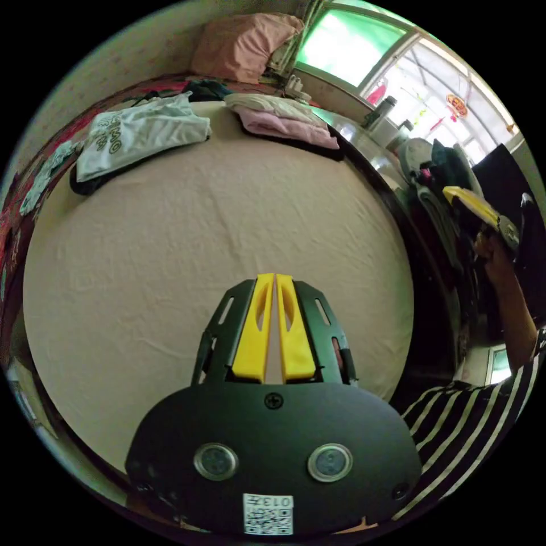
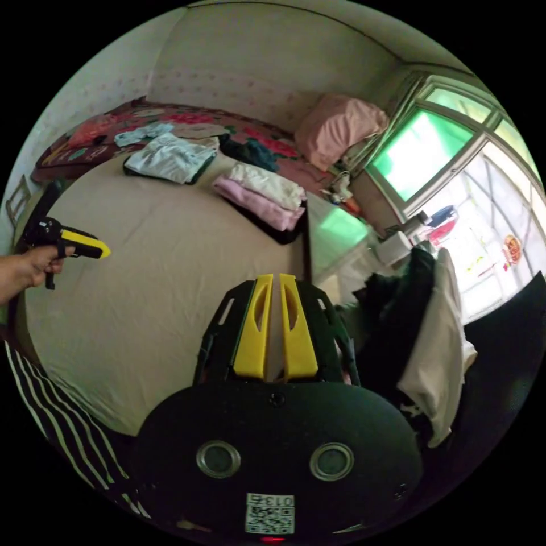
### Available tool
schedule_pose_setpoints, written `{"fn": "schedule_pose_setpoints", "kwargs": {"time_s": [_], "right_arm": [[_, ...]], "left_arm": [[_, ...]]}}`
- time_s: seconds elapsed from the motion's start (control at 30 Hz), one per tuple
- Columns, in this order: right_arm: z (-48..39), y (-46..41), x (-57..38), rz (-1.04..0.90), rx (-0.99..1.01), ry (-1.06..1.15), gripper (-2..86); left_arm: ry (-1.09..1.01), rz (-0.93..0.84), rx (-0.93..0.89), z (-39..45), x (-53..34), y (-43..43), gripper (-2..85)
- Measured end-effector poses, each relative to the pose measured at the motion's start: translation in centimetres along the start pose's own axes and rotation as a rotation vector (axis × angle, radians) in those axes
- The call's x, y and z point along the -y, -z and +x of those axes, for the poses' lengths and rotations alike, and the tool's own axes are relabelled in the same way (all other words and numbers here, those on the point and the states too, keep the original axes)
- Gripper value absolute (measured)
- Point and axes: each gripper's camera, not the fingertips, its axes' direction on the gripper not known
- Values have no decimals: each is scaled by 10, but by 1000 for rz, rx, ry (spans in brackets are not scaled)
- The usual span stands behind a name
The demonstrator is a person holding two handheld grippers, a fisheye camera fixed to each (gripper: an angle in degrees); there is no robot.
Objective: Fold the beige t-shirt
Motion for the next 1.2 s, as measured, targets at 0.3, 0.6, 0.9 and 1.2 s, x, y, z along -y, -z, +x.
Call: {"fn": "schedule_pose_setpoints", "kwargs": {"time_s": [0.3, 0.6, 0.9, 1.2], "right_arm": [[17, -131, 141, 8, 160, -140, 84], [53, -269, 279, -25, 251, -249, 115], [30, -274, 335, -56, 196, -100, 30], [22, -89, 328, 503, 258, 11, 20]], "left_arm": [[-48, 190, 43, -71, 139, 28, 110], [-135, 109, 161, -109, 263, 6, 147], [-185, 28, 156, -139, 271, 16, 28], [-385, 583, 162, -156, 148, 210, 14]]}}
